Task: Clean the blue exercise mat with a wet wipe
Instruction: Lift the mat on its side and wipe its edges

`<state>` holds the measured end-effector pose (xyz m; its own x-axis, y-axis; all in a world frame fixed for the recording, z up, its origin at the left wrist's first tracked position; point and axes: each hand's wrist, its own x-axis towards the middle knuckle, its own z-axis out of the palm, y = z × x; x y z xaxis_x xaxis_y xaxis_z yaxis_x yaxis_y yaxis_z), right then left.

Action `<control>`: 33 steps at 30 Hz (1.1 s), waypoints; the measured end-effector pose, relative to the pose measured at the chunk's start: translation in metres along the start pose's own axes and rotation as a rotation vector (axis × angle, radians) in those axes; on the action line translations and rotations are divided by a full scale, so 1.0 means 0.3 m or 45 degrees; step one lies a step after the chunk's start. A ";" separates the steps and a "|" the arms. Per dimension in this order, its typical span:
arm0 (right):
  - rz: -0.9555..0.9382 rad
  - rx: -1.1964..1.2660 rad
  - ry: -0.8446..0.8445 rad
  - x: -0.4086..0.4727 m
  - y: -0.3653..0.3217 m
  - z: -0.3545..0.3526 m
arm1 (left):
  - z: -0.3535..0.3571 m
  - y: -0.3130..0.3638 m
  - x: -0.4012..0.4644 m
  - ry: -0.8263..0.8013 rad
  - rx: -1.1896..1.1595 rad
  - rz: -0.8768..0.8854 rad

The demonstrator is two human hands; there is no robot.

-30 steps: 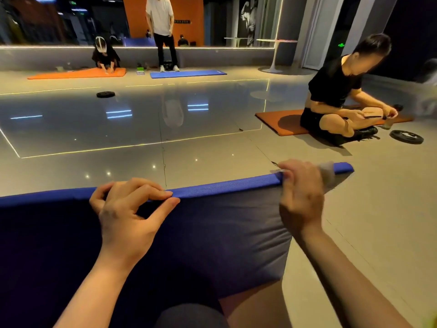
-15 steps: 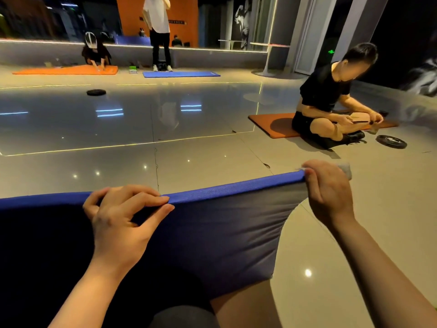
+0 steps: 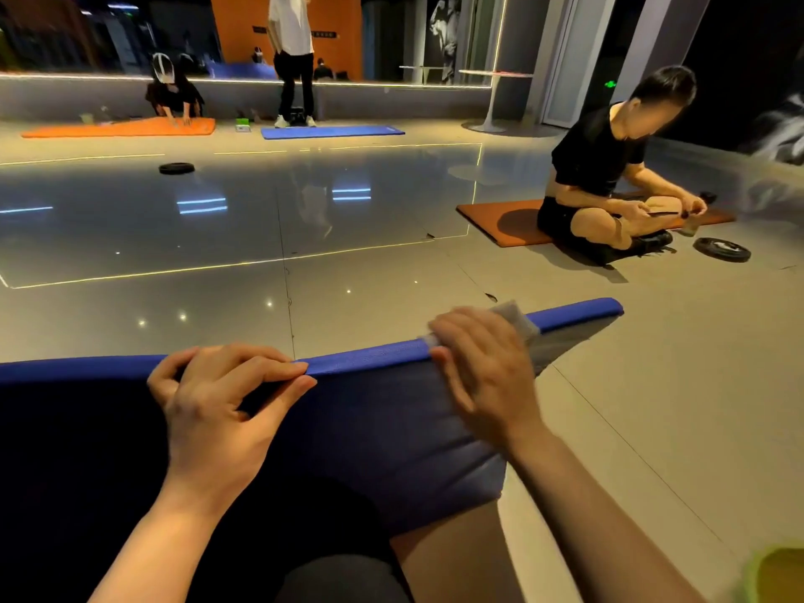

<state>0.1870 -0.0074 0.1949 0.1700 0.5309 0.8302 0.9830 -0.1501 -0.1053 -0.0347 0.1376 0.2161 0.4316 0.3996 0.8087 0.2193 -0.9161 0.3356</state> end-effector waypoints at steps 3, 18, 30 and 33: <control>0.186 -0.161 0.027 -0.018 0.198 -0.102 | -0.002 0.008 0.004 0.017 0.008 0.006; 0.470 0.246 0.238 0.019 -0.110 0.050 | -0.004 0.022 -0.016 -0.101 0.144 -0.003; 0.176 -0.119 -0.240 -0.032 0.291 -0.147 | -0.027 0.006 -0.030 -0.133 0.264 0.146; 0.281 0.015 -0.203 0.016 0.242 -0.141 | -0.031 -0.012 -0.047 -0.053 0.381 0.155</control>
<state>0.2564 -0.0510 0.2142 0.3884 0.6109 0.6899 0.9214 -0.2679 -0.2815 -0.0497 0.1351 0.2080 0.5044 0.2940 0.8118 0.4085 -0.9096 0.0756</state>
